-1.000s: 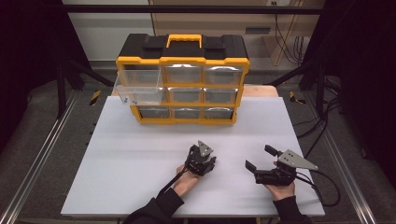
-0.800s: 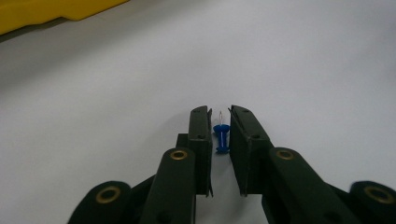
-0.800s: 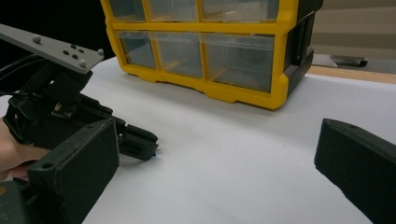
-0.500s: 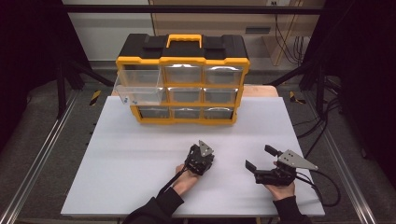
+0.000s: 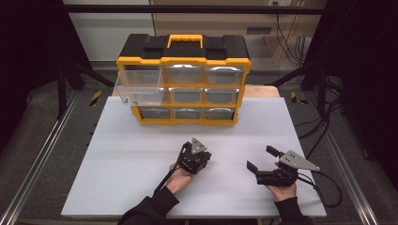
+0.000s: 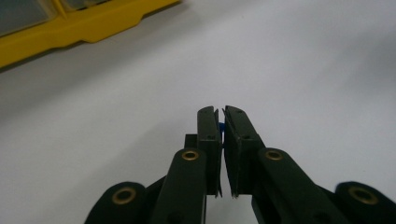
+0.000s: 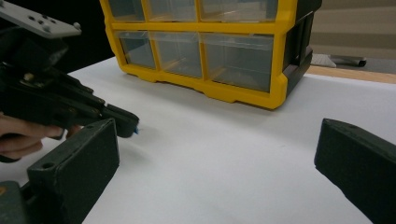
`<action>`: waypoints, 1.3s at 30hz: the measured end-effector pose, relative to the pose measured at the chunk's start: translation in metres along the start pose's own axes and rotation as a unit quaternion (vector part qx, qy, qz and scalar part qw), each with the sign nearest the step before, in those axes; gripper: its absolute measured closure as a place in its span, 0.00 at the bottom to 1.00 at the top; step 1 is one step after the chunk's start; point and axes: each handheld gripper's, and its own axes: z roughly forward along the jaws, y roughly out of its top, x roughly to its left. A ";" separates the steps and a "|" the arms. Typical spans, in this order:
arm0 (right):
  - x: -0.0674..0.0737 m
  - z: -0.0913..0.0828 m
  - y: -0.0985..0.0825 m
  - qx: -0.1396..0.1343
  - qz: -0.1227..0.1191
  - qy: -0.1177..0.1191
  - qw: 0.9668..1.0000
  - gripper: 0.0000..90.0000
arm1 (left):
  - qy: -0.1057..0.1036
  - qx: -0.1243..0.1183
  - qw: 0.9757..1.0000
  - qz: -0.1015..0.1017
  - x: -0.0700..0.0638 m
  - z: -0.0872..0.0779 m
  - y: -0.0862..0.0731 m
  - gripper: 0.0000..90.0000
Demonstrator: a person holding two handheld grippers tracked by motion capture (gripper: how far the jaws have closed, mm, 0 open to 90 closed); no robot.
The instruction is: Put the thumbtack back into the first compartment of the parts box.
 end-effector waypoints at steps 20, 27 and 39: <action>-0.002 0.000 -0.001 -0.002 -0.003 -0.004 1.000 0.01 | -0.009 -0.061 0.998 0.002 0.034 -0.098 0.024 0.94; -0.002 0.001 -0.001 0.000 -0.001 -0.004 1.000 0.01 | 0.000 -0.077 0.997 0.006 0.051 -0.132 0.032 0.94; -0.002 0.001 -0.001 -0.002 -0.001 -0.007 1.000 0.01 | 0.016 -0.102 0.994 0.020 0.069 -0.186 0.054 0.94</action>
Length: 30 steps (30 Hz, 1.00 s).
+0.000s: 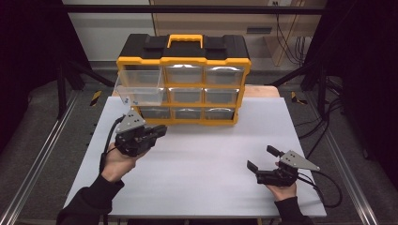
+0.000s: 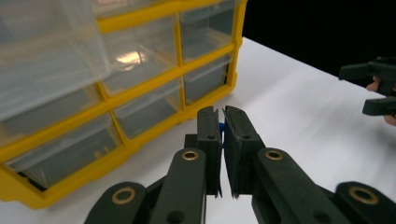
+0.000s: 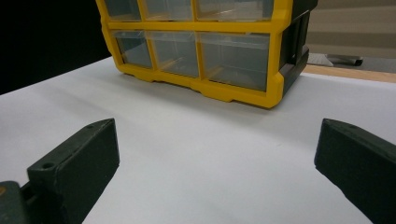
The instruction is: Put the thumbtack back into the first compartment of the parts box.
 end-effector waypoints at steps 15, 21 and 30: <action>0.000 0.000 0.000 0.000 -0.001 0.000 1.000 0.01 | 0.017 -0.030 0.999 0.010 0.015 -0.031 0.045 0.94; 0.001 0.000 0.000 -0.004 0.005 0.004 1.000 0.01 | 0.032 -0.047 0.998 0.007 0.024 -0.040 0.063 0.94; 0.000 -0.001 0.000 0.002 0.002 0.001 1.000 0.01 | 0.073 -0.062 0.995 -0.014 0.047 -0.039 0.080 0.94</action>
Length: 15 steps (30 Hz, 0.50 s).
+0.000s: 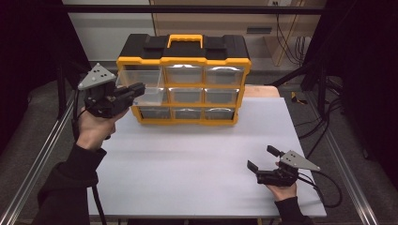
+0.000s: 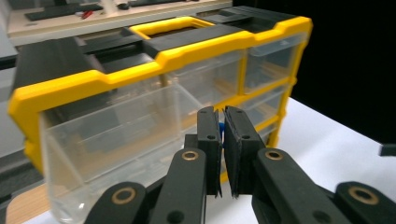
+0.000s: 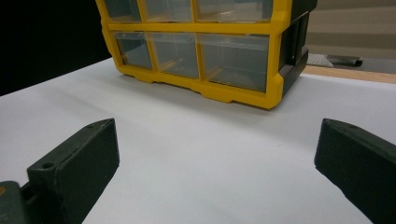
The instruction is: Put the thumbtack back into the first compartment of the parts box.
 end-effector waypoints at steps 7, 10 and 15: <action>0.000 0.001 0.000 -0.002 -0.002 0.000 1.000 0.01 | 0.030 -0.001 1.000 -0.003 0.014 0.014 0.005 0.94; 0.000 0.001 0.000 -0.003 0.002 0.001 1.000 0.01 | 0.037 0.001 0.999 -0.001 0.019 0.020 0.005 0.94; 0.000 0.000 0.000 -0.002 0.002 0.001 1.000 0.01 | 0.052 0.017 0.999 0.000 0.028 0.031 0.002 0.94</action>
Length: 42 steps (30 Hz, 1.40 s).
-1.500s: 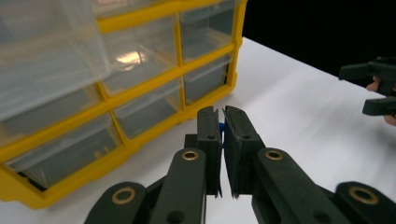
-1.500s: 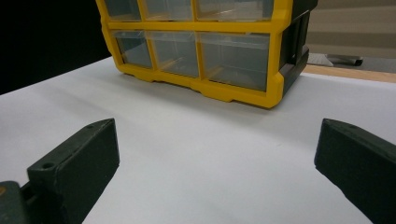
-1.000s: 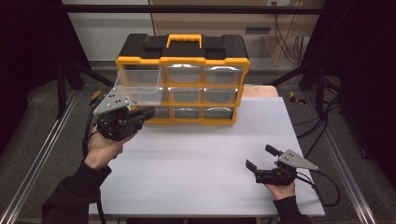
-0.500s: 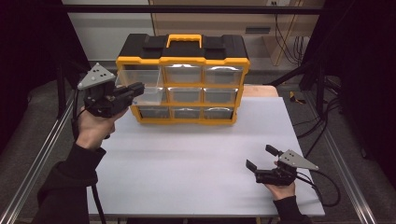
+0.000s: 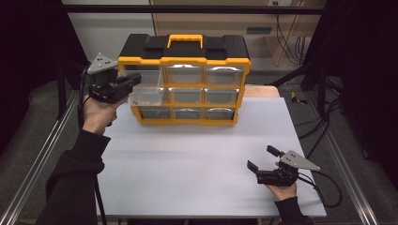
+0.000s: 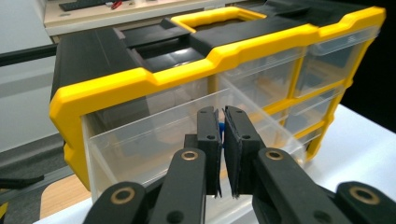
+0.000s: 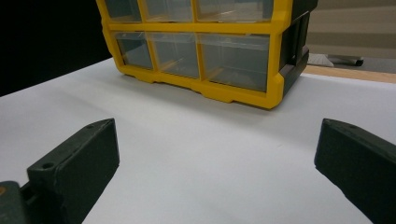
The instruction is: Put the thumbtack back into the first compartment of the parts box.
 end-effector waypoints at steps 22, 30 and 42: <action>0.000 0.000 0.000 -0.001 0.003 0.000 1.000 0.01 | 0.039 0.030 0.999 -0.007 -0.001 0.014 -0.005 0.80; 0.000 -0.001 0.000 -0.002 0.003 0.001 1.000 0.01 | 0.017 -0.035 0.999 -0.009 -0.004 -0.015 -0.016 0.47; 0.001 -0.001 0.000 0.002 0.005 0.001 1.000 0.01 | -0.022 -0.080 0.997 -0.005 -0.022 -0.046 -0.070 0.20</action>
